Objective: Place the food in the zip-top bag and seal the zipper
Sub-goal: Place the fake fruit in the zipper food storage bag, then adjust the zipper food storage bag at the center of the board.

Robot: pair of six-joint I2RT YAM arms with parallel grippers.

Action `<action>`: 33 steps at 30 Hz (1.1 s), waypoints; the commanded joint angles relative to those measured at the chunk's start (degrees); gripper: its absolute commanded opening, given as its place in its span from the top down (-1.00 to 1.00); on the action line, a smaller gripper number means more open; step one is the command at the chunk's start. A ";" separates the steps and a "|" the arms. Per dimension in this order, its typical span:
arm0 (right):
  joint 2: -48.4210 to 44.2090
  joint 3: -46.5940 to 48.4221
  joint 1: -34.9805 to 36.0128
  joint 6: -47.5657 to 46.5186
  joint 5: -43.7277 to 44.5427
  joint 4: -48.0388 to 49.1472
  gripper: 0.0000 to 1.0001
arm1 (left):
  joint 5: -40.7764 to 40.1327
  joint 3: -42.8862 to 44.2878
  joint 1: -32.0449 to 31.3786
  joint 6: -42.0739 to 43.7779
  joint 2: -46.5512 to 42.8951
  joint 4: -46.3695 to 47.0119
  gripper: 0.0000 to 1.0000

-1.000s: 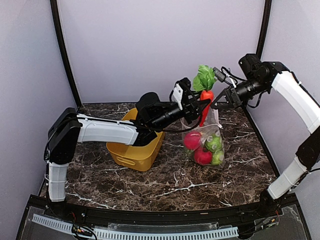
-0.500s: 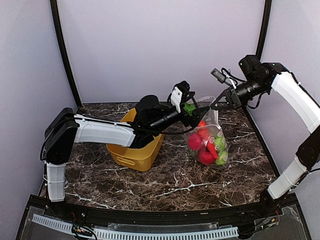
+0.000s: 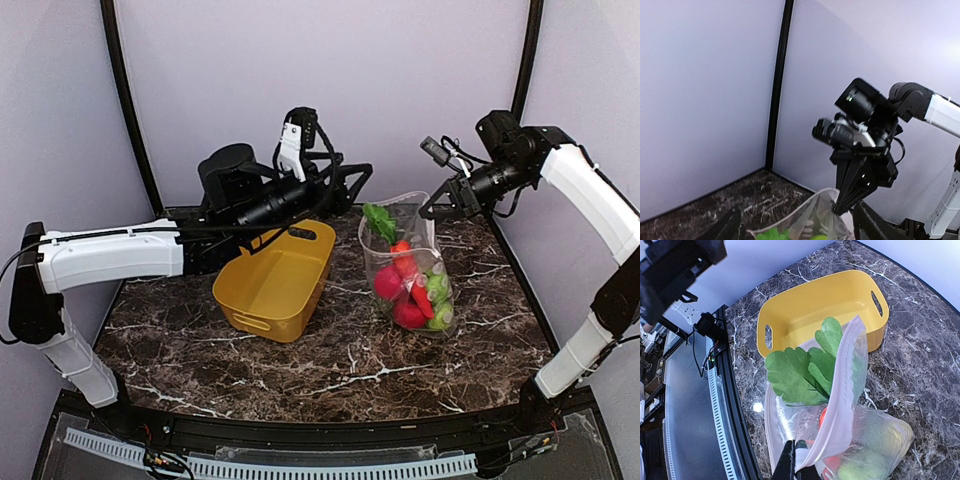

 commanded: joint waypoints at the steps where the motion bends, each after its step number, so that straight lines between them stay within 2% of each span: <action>1: 0.56 -0.01 -0.29 0.47 -0.96 2.95 1.00 | -4.70 -1.25 -0.30 -11.80 0.09 -18.27 -0.20; 3: 0.59 -0.10 -0.22 0.40 -0.73 3.04 1.00 | -2.45 -2.04 -0.28 -14.47 0.51 -18.54 0.01; 9: 0.55 -1.20 0.60 0.06 1.69 3.56 1.00 | -0.11 -0.99 -0.25 -19.41 3.95 -19.80 0.14; 16: -1.17 -2.50 1.16 -0.06 2.76 3.81 1.00 | -2.70 1.44 -0.16 -20.49 5.94 -21.47 0.38; 30: -2.48 -4.47 1.22 -0.25 3.46 4.75 1.00 | 5.26 8.54 1.66 -25.78 11.74 -28.71 0.46; 33: -2.49 -4.74 1.21 -0.26 3.47 4.91 1.00 | 7.18 9.95 1.63 -24.71 11.78 -30.86 0.37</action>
